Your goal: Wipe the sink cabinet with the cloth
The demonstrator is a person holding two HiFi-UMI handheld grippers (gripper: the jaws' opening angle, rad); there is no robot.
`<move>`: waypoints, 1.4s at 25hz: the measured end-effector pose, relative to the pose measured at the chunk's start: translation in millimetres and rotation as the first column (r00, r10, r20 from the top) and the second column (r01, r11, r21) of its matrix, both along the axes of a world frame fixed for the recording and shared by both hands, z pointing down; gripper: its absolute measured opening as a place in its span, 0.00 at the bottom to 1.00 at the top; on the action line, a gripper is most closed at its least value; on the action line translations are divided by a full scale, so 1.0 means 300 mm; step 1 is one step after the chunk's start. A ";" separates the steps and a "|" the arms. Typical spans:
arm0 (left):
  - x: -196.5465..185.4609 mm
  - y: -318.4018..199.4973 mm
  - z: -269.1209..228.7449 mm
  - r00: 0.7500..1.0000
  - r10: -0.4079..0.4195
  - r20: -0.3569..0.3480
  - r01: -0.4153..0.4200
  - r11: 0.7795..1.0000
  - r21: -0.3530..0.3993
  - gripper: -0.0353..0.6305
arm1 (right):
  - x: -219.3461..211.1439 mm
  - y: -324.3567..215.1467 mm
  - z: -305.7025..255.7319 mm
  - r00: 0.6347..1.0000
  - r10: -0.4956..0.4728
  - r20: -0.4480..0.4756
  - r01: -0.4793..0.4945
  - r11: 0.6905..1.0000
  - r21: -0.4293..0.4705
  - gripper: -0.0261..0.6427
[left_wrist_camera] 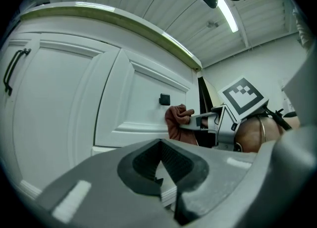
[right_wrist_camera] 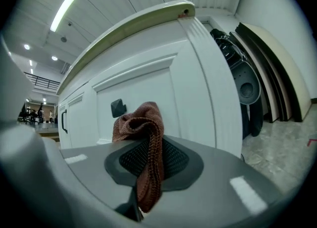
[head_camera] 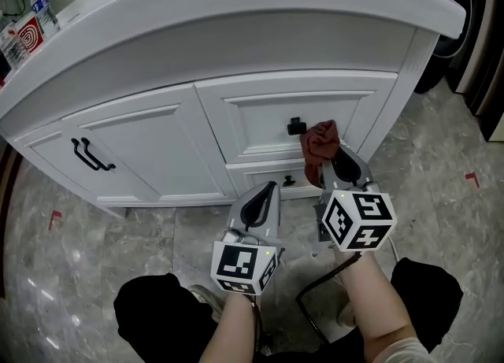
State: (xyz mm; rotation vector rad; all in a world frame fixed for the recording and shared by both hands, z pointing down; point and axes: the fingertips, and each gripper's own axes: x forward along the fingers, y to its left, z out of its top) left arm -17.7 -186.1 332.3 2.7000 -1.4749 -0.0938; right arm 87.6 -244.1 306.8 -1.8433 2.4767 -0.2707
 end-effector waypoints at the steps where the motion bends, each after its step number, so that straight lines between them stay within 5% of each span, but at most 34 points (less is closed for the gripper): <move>1: 0.011 0.000 0.000 1.000 0.002 -0.003 -0.002 1.000 0.000 0.06 | 0.030 0.000 -0.001 1.000 0.019 0.002 -0.019 1.000 -0.001 0.17; 15: 0.155 0.026 0.052 0.998 0.065 0.021 -0.064 0.998 -0.026 0.06 | 0.297 0.051 0.032 0.979 0.202 0.001 -0.202 0.979 -0.007 0.17; 21: 0.008 0.015 0.131 0.998 -0.007 0.070 0.012 0.997 -0.074 0.06 | -0.014 0.068 0.095 1.000 0.005 -0.022 -0.004 1.000 0.006 0.17; 27: -0.183 0.002 0.190 0.990 -0.095 0.103 0.106 0.988 -0.109 0.06 | -0.343 0.076 0.213 0.985 -0.170 -0.017 0.170 0.985 -0.036 0.17; 35: -0.331 -0.018 0.227 0.982 -0.142 0.122 0.157 0.980 -0.122 0.06 | -0.584 0.032 0.297 0.965 -0.263 -0.010 0.262 0.963 -0.067 0.17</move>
